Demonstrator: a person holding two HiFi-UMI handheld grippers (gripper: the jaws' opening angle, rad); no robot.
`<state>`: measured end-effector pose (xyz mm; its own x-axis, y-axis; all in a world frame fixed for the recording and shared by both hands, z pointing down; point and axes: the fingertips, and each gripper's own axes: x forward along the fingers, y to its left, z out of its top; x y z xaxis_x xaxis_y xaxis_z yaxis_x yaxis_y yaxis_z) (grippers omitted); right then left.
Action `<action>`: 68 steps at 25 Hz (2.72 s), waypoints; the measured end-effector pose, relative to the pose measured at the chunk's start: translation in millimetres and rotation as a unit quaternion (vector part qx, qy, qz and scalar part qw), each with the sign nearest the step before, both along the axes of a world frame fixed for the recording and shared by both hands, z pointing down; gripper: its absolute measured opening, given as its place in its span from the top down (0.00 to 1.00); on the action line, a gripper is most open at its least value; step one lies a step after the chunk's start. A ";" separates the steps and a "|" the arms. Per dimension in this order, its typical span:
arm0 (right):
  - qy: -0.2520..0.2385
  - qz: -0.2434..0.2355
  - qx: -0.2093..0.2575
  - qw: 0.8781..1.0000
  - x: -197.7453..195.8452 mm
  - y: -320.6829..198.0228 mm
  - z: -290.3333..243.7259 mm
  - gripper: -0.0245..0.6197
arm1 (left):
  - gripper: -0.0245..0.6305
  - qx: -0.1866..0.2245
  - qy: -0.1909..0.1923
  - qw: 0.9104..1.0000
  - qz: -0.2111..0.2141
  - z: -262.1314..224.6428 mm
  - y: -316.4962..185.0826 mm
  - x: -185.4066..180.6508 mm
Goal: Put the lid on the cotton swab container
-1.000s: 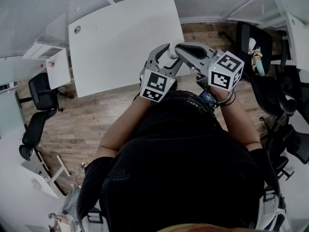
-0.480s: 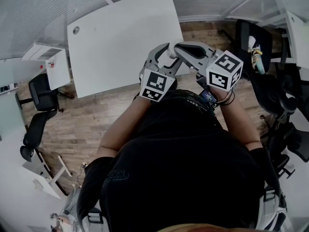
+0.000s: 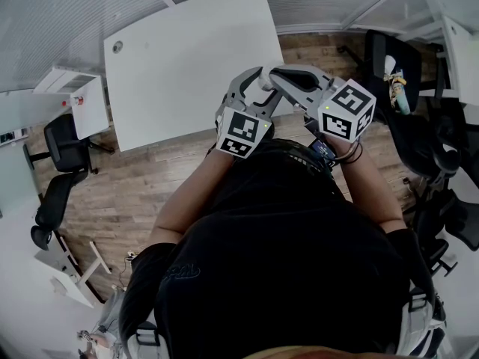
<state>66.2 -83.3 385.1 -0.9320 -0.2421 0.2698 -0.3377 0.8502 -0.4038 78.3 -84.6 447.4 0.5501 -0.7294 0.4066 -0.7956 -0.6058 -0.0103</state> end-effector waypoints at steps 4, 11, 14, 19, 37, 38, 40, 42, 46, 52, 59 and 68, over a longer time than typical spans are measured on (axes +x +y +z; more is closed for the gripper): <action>0.020 -0.008 0.019 1.000 -2.7 2.1 2.8 0.91 | 0.57 0.003 -0.006 1.000 0.000 0.9 -0.6 -1.1; 0.019 -0.009 0.021 1.000 -3.9 5.3 2.5 0.91 | 0.57 0.005 -0.009 1.000 0.001 0.2 2.1 -2.1; 0.022 -0.011 0.023 0.999 -3.8 3.7 4.0 0.91 | 0.57 0.003 -0.009 1.000 0.002 1.9 0.6 -1.4; 0.023 -0.011 0.028 0.999 -2.4 2.7 4.0 0.91 | 0.57 0.000 -0.003 1.000 0.004 1.5 -0.2 0.7; 0.021 -0.005 0.049 0.999 0.3 0.8 2.4 0.91 | 0.57 0.005 0.011 1.000 -0.010 -0.8 0.1 -5.6; 0.020 -0.003 0.048 0.999 1.0 0.2 3.5 0.91 | 0.57 0.004 0.011 1.000 -0.012 0.0 -0.3 -7.6; 0.020 0.000 0.048 0.999 1.8 -0.6 5.1 0.91 | 0.57 0.001 0.014 1.000 -0.017 1.7 -0.7 -12.7; 0.020 0.002 0.049 0.999 2.3 -0.7 5.8 0.91 | 0.57 -0.002 0.016 1.000 -0.023 3.2 -0.3 -18.3; 0.016 0.011 0.056 0.998 5.3 -1.2 9.4 0.91 | 0.57 -0.001 0.015 0.999 -0.031 4.9 1.0 -27.4; 0.007 0.023 0.056 0.998 8.0 2.5 18.8 0.91 | 0.57 0.004 0.013 0.999 -0.043 3.9 1.2 -42.6; 0.012 0.038 0.065 0.997 10.9 6.9 32.2 0.92 | 0.57 0.007 0.008 0.998 -0.056 7.8 6.0 -58.8; 0.011 0.041 0.064 0.997 8.1 7.9 36.5 0.92 | 0.57 0.004 0.011 0.997 -0.070 11.4 11.3 -71.7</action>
